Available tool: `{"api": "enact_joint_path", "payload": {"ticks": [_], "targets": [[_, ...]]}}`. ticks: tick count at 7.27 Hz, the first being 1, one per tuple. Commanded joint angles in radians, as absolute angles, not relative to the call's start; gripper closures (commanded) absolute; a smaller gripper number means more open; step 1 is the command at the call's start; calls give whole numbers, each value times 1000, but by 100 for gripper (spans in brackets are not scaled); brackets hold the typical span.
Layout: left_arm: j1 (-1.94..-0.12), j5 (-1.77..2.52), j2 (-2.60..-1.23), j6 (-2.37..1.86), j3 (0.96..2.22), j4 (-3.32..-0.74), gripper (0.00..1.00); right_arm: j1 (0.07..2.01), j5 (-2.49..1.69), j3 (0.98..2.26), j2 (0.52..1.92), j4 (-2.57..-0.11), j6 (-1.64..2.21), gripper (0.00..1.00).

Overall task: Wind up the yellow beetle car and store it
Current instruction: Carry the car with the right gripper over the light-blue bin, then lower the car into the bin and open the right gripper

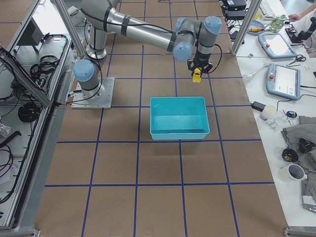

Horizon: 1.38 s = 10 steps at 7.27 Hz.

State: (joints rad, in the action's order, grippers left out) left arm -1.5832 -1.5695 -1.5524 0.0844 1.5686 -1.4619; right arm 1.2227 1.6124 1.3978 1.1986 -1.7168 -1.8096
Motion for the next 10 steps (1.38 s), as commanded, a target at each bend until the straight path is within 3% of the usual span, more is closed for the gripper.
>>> {"api": "enact_joint_path", "payload": {"ticks": [1, 6, 7, 8, 9, 10], "targets": [[-1583, -1571, -1552, 84, 1569, -1462, 0, 1115, 1621, 1449, 1201, -1723, -2052, 100], [-1583, -1568, -1552, 84, 1571, -1463, 0, 1000, 1621, 1722, 1181, -2003, -2161, 100], [-1583, -1569, -1552, 84, 1569, -1462, 0, 999, 1626, 1747, 1161, -2028, -2161, 93], [-1583, -1568, -1551, 84, 1569, -1463, 0, 999, 1628, 1749, 1158, -2028, -2161, 67], [-1583, -1568, -1551, 84, 1569, -1462, 0, 999, 1628, 1749, 1158, -2029, -2161, 59], [-1583, -1568, -1551, 84, 1569, -1463, 0, 999, 1628, 1747, 1158, -2029, -2161, 33]]}}
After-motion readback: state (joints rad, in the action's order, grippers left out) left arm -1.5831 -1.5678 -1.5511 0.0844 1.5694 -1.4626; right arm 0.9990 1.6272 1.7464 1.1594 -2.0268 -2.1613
